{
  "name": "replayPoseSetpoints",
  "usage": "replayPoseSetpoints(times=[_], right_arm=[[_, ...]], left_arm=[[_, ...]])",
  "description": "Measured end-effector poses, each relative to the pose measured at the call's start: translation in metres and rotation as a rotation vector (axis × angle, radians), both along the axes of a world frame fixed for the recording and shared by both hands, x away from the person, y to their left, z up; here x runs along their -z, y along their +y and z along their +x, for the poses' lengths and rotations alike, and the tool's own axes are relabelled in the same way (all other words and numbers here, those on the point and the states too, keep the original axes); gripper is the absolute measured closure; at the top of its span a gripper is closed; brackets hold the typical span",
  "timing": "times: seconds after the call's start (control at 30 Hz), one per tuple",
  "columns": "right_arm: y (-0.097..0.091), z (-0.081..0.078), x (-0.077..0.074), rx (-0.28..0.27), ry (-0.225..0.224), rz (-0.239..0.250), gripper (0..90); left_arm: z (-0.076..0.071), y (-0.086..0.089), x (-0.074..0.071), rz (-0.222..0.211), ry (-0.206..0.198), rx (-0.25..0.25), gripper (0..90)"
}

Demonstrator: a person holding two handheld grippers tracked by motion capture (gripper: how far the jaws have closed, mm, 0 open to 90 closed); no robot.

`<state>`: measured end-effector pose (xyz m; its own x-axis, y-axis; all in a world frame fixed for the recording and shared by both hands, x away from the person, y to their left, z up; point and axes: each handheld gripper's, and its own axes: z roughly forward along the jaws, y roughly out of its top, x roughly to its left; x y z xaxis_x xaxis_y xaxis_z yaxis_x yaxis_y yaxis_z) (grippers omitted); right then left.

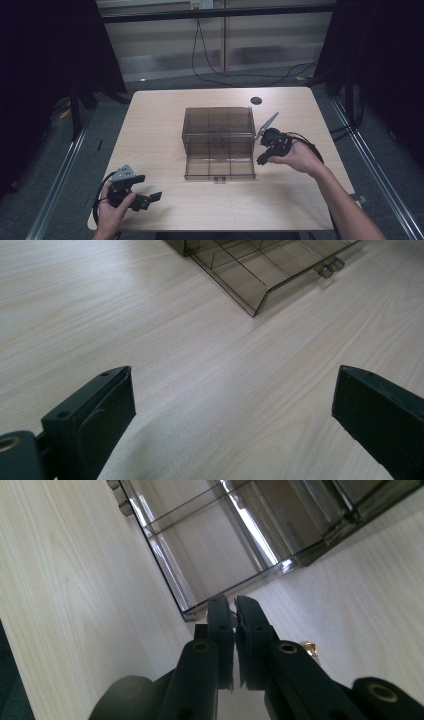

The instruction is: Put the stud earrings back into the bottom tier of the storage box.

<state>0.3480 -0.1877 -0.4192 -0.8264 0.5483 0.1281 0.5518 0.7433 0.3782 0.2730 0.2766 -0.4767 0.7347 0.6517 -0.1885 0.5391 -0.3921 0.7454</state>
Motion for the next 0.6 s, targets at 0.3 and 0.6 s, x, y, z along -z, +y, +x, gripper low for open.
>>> replayPoseSetpoints(times=[0.3, 0.6], right_arm=[[0.017, 0.005, -0.006, -0.042, -0.006, 0.0, 86.5], [0.039, 0.011, -0.006, -0.081, -0.005, 0.009, 86.6]], left_arm=[[0.0, 0.0, 0.0, 0.0, -0.001, 0.002, 3.7], [0.0, 0.0, 0.0, -0.009, -0.001, 0.001, 3.7]])
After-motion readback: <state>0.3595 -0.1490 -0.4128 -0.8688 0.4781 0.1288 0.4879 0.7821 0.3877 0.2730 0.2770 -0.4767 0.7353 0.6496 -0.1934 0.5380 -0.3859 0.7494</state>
